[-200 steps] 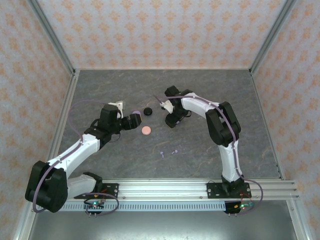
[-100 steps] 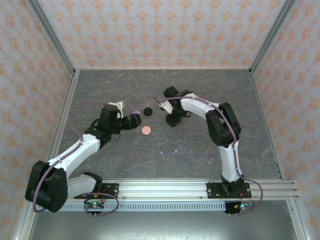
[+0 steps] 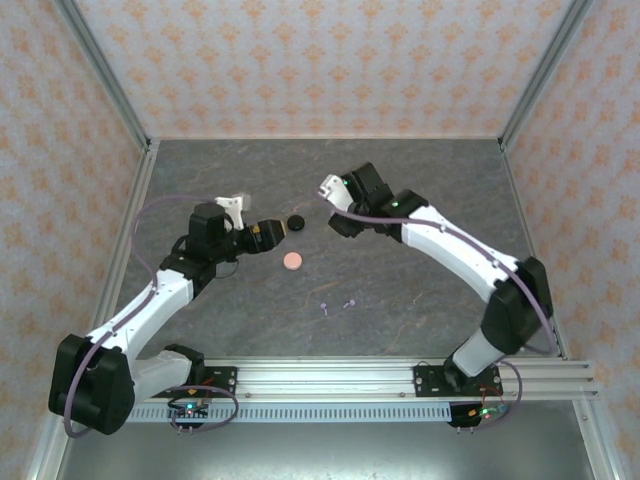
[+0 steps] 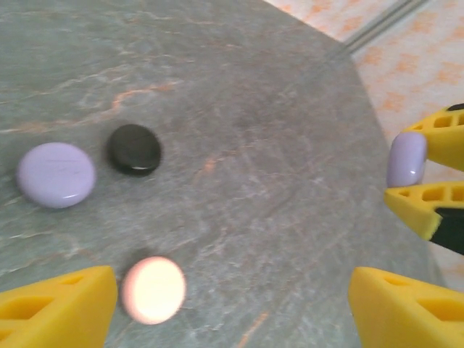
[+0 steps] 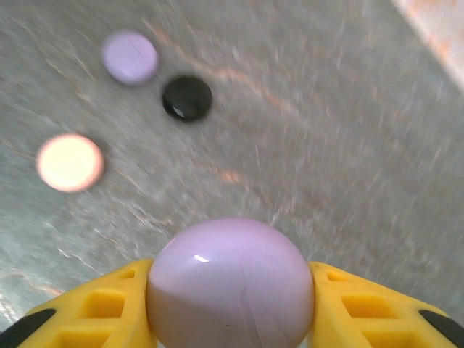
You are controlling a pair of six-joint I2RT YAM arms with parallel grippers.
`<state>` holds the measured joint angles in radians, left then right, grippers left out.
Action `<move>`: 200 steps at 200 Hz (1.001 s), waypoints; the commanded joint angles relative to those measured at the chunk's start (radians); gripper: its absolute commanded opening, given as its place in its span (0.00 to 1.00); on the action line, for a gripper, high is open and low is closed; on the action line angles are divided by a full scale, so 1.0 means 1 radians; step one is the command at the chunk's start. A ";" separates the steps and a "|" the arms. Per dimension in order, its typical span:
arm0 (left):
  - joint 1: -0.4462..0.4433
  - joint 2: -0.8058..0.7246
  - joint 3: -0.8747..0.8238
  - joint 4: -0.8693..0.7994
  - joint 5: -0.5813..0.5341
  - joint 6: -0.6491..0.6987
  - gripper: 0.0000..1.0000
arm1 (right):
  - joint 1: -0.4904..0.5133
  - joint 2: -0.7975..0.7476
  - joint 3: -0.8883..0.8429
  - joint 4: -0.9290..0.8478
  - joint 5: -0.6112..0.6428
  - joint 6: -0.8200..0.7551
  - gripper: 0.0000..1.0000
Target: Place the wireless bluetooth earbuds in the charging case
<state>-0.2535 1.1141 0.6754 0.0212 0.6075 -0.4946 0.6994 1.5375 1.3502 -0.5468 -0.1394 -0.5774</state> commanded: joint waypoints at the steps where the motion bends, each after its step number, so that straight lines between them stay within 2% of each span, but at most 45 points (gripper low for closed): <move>1: 0.009 -0.025 0.078 0.082 0.163 -0.016 0.82 | 0.061 -0.093 -0.057 0.096 0.066 -0.091 0.44; 34: 0.008 -0.042 0.134 0.104 0.287 -0.009 0.80 | 0.139 -0.192 -0.118 0.172 0.073 -0.221 0.44; 68: 0.005 -0.044 0.157 0.123 0.359 -0.012 0.75 | 0.165 -0.227 -0.160 0.235 0.053 -0.273 0.44; 118: -0.032 -0.023 0.167 0.143 0.415 -0.002 0.69 | 0.173 -0.237 -0.181 0.292 -0.003 -0.300 0.44; 159: -0.090 0.014 0.197 0.105 0.416 0.039 0.64 | 0.176 -0.241 -0.174 0.300 -0.032 -0.288 0.44; 200: -0.105 0.065 0.209 0.106 0.416 0.019 0.57 | 0.177 -0.247 -0.178 0.307 -0.043 -0.279 0.44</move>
<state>-0.3489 1.1595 0.8513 0.1234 0.9962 -0.4789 0.8700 1.3254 1.1706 -0.2802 -0.1577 -0.8616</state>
